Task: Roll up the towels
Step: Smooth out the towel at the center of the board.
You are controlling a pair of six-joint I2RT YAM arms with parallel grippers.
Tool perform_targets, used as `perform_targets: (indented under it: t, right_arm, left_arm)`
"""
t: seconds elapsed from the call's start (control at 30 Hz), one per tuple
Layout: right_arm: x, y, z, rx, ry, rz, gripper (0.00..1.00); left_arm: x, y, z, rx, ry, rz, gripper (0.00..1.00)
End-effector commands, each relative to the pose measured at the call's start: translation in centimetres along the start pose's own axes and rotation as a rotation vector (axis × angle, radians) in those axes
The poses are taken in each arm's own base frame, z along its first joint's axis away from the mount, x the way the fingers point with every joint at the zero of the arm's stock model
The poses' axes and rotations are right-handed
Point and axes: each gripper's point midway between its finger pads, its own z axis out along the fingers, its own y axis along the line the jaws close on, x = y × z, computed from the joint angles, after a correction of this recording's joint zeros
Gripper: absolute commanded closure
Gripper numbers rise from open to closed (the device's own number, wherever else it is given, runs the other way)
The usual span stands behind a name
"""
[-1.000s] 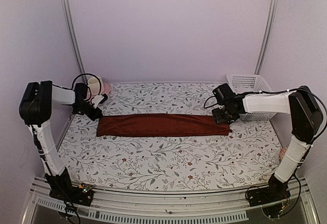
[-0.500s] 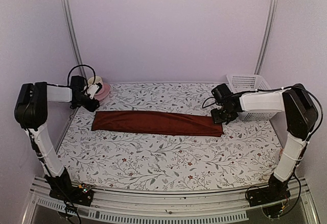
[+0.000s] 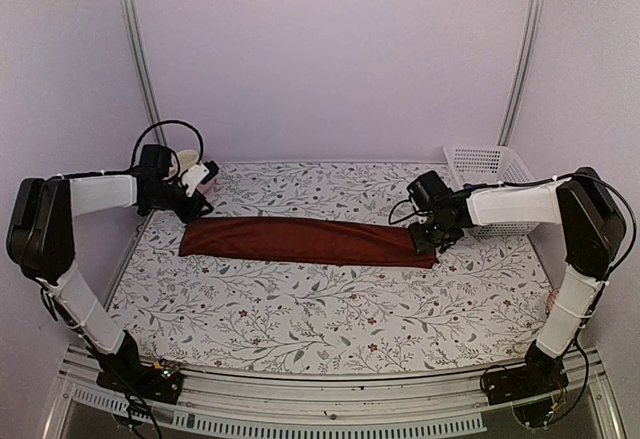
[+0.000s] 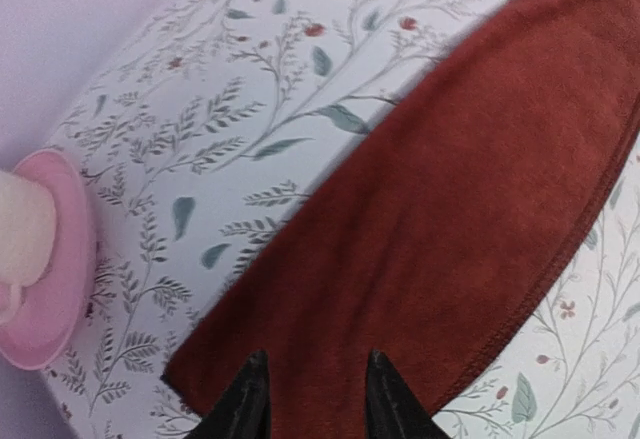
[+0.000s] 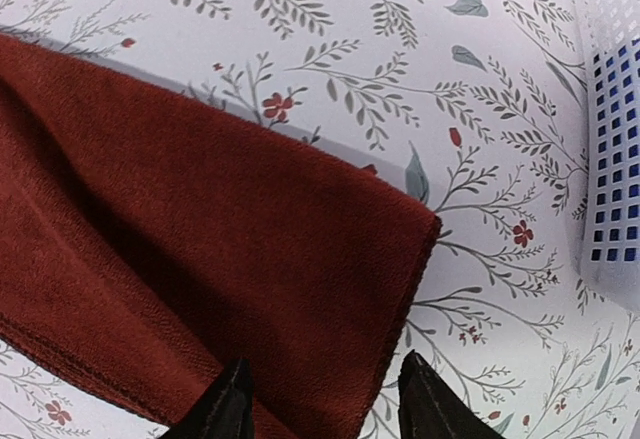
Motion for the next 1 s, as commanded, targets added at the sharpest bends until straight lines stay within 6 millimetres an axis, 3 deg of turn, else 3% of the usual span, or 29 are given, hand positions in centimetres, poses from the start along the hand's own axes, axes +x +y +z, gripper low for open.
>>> perform_targets:
  t: [0.0,0.07,0.1,0.13,0.27,0.57,0.83,0.97]
  right_arm:
    - [-2.5,-1.8,0.8,0.041,-0.026,0.074,0.52]
    - [-2.1,-1.9,1.8,0.053,0.0,0.064,0.55]
    - [-3.4,-2.2,1.7,0.064,-0.023,0.075,0.56]
    - [-3.5,-2.4,2.2,0.077,-0.017,0.079,0.58]
    - [-3.4,-3.3,3.8,0.105,0.014,0.084,0.61]
    - [-1.8,-4.6,7.1,0.216,0.102,0.049,0.62]
    - [-1.8,-7.3,7.9,0.338,0.119,0.04,0.61]
    - [-2.5,-7.7,8.0,0.352,0.112,0.025,0.58]
  left_arm:
    - [4.4,-7.4,1.8,0.242,0.123,0.081,0.74]
    - [5.4,-8.5,2.2,0.294,0.154,0.078,0.81]
    - [5.8,-8.9,2.4,0.307,0.167,0.08,0.85]
    - [6.2,-9.1,2.6,0.315,0.178,0.082,0.88]
    - [7.7,-9.3,3.3,0.321,0.233,0.089,0.94]
    - [11.5,-8.1,4.6,0.279,0.373,0.075,0.98]
    - [14.8,-6.1,4.7,0.276,0.458,0.027,1.0]
    - [16.3,-5.6,4.6,0.312,0.497,-0.007,1.0]
